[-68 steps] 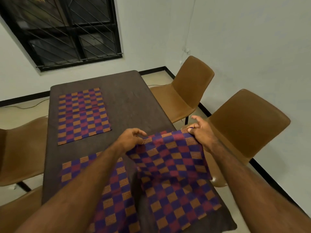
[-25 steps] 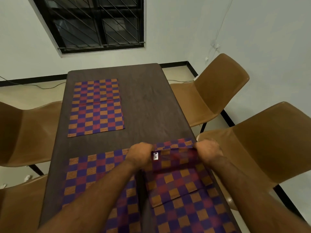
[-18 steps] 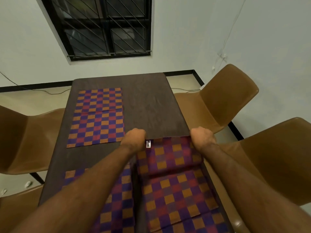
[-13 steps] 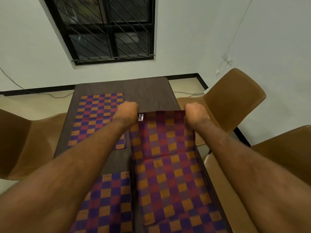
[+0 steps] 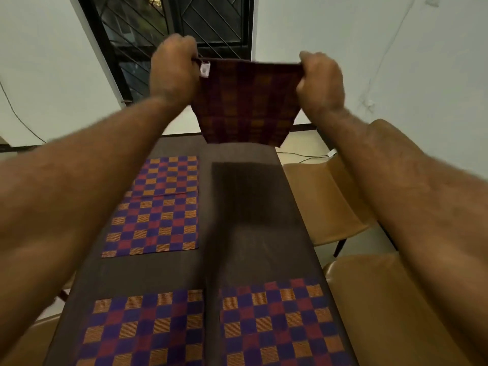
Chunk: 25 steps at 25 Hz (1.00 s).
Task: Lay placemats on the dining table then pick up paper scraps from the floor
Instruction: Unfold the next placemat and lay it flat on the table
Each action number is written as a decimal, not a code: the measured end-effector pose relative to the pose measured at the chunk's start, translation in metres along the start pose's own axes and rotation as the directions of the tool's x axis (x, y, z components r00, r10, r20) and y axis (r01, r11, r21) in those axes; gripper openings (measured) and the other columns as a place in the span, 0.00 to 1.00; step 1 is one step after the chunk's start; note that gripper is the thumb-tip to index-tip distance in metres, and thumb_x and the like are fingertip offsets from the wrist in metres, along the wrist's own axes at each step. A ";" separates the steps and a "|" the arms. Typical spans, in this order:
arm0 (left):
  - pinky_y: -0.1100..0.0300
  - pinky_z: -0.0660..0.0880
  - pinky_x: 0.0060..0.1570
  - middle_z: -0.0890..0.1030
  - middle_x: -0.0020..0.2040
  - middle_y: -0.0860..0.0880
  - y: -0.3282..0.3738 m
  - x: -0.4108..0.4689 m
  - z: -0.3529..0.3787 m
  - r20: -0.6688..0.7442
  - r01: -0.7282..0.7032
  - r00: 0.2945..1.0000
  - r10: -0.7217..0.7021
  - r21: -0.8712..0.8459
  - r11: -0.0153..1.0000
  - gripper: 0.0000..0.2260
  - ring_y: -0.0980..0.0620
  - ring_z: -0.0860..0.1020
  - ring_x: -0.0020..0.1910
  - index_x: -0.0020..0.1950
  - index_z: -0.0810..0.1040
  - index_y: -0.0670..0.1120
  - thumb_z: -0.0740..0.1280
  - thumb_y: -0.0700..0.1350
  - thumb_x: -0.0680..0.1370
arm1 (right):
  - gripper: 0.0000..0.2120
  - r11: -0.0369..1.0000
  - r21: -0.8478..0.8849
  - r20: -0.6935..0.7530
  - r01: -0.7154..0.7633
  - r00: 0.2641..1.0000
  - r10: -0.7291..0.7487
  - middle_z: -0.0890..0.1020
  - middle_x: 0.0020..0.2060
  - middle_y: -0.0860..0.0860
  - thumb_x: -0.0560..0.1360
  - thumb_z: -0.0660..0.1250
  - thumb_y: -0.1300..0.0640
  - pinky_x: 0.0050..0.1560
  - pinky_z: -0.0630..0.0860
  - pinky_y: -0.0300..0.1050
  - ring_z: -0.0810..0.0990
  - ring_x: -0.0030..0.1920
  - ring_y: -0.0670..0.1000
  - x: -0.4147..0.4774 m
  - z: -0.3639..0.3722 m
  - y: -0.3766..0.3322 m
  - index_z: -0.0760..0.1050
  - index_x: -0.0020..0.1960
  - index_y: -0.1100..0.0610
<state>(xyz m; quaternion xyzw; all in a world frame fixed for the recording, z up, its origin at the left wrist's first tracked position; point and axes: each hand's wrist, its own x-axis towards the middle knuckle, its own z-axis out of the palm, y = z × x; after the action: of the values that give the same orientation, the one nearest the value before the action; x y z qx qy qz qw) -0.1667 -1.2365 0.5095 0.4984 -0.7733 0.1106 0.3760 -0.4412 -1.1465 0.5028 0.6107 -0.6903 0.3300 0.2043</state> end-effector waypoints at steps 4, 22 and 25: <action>0.46 0.76 0.45 0.77 0.48 0.42 -0.008 -0.087 0.044 0.136 0.032 0.990 -0.021 -0.080 0.996 0.06 0.43 0.76 0.46 0.48 0.75 0.43 0.60 0.41 0.81 | 0.16 0.986 0.164 0.127 -0.010 0.992 -0.011 0.80 0.47 0.58 0.72 0.55 0.63 0.45 0.72 0.47 0.78 0.49 0.58 -0.079 0.047 0.019 0.77 0.54 0.60; 0.51 0.73 0.69 0.70 0.73 0.49 0.000 -0.360 0.140 0.839 0.291 0.537 -0.088 -0.087 0.953 0.20 0.49 0.73 0.68 0.73 0.70 0.47 0.63 0.38 0.80 | 0.12 0.976 0.065 0.778 -0.207 0.623 0.081 0.73 0.58 0.51 0.78 0.61 0.59 0.64 0.72 0.46 0.74 0.57 0.50 -0.304 0.145 0.081 0.73 0.61 0.52; 0.52 0.70 0.72 0.67 0.76 0.49 0.002 -0.367 0.138 0.844 0.293 0.532 -0.070 -0.106 0.950 0.23 0.48 0.71 0.72 0.76 0.68 0.46 0.63 0.38 0.80 | 0.14 0.972 0.037 0.787 -0.232 0.606 0.115 0.73 0.57 0.50 0.77 0.62 0.63 0.64 0.73 0.48 0.74 0.58 0.50 -0.313 0.149 0.086 0.73 0.61 0.51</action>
<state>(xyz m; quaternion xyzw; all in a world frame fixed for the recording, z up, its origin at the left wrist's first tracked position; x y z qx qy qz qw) -0.1529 -1.0583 0.1602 0.5209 -0.8091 -0.2701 0.0313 -0.4541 -1.0268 0.1669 0.6354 -0.7422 0.0969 -0.1897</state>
